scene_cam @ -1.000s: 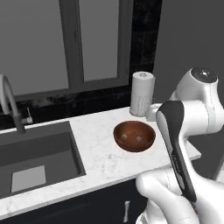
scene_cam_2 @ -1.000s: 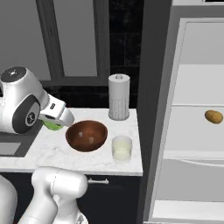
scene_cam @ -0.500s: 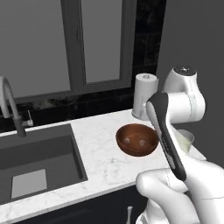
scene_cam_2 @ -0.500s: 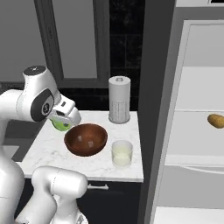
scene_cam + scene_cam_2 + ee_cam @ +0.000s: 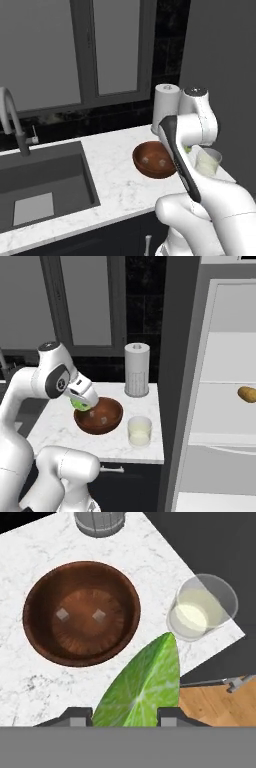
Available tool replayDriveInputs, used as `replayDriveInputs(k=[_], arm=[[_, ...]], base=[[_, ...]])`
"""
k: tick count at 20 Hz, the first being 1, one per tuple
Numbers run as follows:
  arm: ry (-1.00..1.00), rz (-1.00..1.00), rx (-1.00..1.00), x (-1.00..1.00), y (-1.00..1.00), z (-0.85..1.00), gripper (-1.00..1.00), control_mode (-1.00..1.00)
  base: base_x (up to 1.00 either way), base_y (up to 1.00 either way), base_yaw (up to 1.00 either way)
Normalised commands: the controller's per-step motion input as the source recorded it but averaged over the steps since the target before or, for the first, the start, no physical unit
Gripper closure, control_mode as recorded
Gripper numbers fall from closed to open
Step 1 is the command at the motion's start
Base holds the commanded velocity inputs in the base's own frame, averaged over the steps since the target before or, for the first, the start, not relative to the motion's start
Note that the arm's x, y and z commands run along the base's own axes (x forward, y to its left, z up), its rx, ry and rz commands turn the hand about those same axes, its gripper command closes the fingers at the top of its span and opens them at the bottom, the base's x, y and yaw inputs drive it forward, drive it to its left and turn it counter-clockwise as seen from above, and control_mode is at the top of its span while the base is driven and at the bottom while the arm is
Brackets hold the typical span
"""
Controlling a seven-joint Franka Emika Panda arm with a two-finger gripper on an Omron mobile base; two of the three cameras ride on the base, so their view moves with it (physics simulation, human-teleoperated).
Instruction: Grab a lemon wedge from the fridge and one ice cube from the ice bowl, and put them in the glass of lemonade.
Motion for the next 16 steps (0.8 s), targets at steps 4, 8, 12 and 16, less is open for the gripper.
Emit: replayDriveInputs(k=[4,8,12,16], arm=[[0.02,-0.14,0.01,0.53,-0.90,0.00,1.00,-1.00],[0.03,-0.06,0.07,0.62,-0.96,-0.12,1.00,-1.00],[0.00,0.00,0.05,0.44,-0.67,-0.57,1.00,-1.00],[0.00,-0.01,0.00,0.07,-0.18,-0.35,1.00,-1.00]], base=[[0.00,0.00,0.00],[0.00,0.00,0.00],[0.00,0.00,0.00],[0.00,0.00,0.00]])
